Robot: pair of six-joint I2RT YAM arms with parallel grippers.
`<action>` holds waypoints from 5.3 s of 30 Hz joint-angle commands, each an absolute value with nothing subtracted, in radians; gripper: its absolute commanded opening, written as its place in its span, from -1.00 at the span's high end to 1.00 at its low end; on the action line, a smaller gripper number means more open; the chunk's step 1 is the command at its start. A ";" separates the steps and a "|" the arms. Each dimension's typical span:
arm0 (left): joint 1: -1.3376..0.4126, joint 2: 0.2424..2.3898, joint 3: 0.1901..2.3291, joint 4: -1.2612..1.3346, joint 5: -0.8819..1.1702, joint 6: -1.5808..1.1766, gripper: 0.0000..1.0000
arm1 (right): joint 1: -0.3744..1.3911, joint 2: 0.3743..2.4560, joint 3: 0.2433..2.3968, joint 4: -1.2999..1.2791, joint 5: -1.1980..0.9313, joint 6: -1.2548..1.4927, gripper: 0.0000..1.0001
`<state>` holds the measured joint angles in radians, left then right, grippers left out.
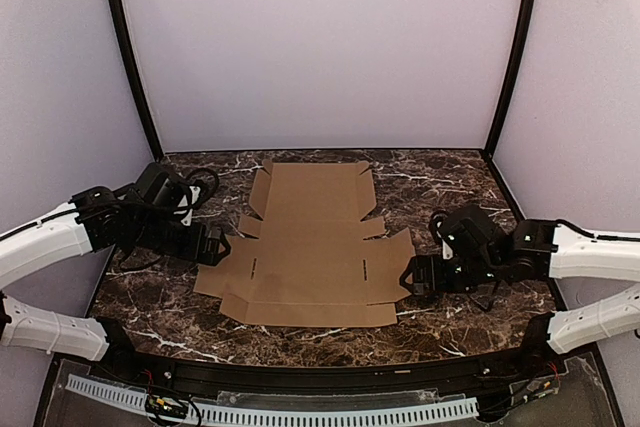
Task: Fold the paper box
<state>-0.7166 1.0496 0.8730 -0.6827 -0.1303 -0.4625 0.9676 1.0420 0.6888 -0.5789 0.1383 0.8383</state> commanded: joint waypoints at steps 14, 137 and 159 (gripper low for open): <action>-0.719 1.029 0.888 -0.686 -0.106 -0.453 -0.99 | 0.947 1.171 0.533 -0.201 0.274 0.970 -0.74; -0.719 1.066 0.990 -0.633 -0.134 -0.280 -0.99 | 0.712 1.139 0.176 0.452 -0.183 1.346 -0.54; -0.719 1.042 1.025 -0.682 -0.141 -0.269 -0.99 | 0.742 1.974 0.089 1.436 -0.224 1.623 -0.23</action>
